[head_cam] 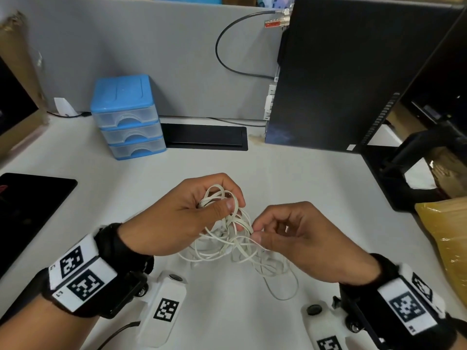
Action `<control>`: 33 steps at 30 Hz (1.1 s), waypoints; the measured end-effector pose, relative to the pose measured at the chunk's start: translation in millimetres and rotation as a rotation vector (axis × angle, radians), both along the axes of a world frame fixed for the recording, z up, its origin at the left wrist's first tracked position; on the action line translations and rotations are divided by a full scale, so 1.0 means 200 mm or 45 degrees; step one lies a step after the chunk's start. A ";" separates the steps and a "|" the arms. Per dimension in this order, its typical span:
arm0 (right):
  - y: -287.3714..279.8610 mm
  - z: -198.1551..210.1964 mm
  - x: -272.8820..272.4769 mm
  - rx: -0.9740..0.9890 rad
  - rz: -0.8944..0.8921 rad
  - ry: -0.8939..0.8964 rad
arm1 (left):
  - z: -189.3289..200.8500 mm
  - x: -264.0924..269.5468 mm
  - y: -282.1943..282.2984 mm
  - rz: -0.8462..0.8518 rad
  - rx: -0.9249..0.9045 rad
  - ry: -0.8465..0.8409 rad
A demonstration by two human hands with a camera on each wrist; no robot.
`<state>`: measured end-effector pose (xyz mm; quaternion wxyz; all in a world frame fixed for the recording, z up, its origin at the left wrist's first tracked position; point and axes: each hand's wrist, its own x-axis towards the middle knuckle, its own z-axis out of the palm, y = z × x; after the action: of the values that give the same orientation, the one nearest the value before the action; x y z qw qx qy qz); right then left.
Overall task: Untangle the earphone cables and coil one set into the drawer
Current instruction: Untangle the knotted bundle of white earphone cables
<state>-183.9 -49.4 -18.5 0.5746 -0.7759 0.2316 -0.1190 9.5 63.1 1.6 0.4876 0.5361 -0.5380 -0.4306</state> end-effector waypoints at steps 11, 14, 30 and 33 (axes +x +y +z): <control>-0.01 0.00 -0.01 0.042 0.338 -0.017 | 0.01 -0.01 0.01 -0.044 -0.027 -0.036; -0.02 0.00 -0.02 0.147 0.329 -0.089 | 0.01 -0.01 0.01 -0.047 -0.009 -0.058; -0.02 -0.01 0.01 0.376 0.118 -0.329 | 0.00 -0.01 0.01 -0.045 0.035 -0.036; -0.02 0.02 0.01 0.299 -0.031 -0.468 | -0.03 -0.03 0.00 -0.069 0.098 -0.044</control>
<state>-181.2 -53.3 -14.8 0.6920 -0.6662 0.1447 -0.2375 2.9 63.7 -5.0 0.4454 0.5471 -0.5436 -0.4547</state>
